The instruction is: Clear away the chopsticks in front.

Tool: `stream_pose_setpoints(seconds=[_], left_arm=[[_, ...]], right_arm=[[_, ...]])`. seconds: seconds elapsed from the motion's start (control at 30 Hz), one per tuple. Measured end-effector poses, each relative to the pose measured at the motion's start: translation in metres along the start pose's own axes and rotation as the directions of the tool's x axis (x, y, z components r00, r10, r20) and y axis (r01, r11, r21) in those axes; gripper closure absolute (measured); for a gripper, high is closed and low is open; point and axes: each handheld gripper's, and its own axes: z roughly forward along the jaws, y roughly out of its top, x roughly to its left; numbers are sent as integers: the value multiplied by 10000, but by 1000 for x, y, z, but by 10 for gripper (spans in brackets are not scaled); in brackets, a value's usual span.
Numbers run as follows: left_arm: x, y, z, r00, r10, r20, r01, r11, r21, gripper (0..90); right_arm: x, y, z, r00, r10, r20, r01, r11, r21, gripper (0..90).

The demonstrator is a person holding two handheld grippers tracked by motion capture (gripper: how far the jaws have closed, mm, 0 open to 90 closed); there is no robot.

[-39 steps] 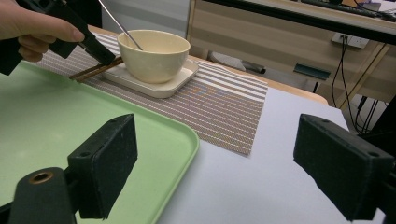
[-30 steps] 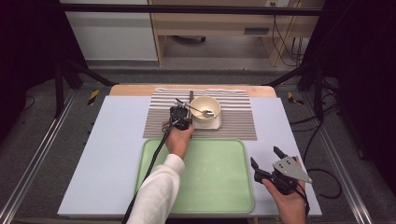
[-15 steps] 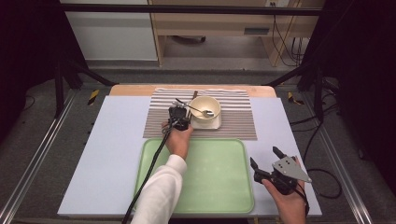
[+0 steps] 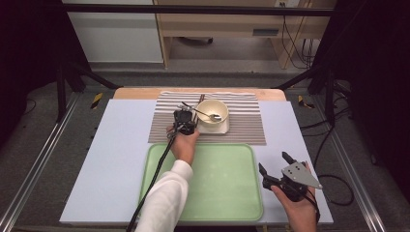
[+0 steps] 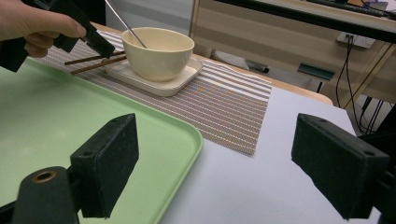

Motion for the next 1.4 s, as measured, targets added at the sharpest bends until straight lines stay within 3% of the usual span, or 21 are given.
stream_pose_setpoints(seconds=[1.4], left_arm=[[6,-3,-5,9996,250,-115,-252,9996,-148,860]], right_arm=[[1,1,0,9999,1,-103,-1,10000,-25,150]])
